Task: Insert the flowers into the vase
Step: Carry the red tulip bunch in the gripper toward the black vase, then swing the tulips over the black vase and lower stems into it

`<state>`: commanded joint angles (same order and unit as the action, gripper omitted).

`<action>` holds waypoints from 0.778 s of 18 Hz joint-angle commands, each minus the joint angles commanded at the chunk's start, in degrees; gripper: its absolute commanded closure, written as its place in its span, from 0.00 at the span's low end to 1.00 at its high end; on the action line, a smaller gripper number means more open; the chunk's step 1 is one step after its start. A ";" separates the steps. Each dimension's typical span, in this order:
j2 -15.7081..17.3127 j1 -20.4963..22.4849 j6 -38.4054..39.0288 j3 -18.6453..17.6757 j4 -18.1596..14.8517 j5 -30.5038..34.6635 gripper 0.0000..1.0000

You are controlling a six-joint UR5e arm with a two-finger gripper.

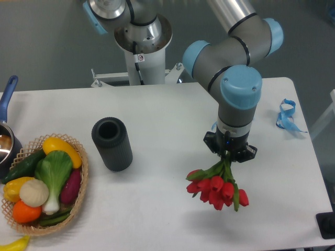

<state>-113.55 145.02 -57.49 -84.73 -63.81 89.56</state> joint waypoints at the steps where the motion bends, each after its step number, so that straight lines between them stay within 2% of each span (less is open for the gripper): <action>1: 0.00 -0.18 1.40 0.00 0.00 -0.35 1.00; 3: 0.00 -0.70 2.38 0.09 0.17 -1.23 1.00; 6: 0.00 -1.15 3.86 -0.17 3.94 -6.22 1.00; 10: 0.26 -2.55 11.15 -0.44 10.27 -11.07 1.00; 14: 0.18 -4.05 15.64 -0.53 13.88 -14.48 1.00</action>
<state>-113.38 140.98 -41.85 -85.25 -49.93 75.08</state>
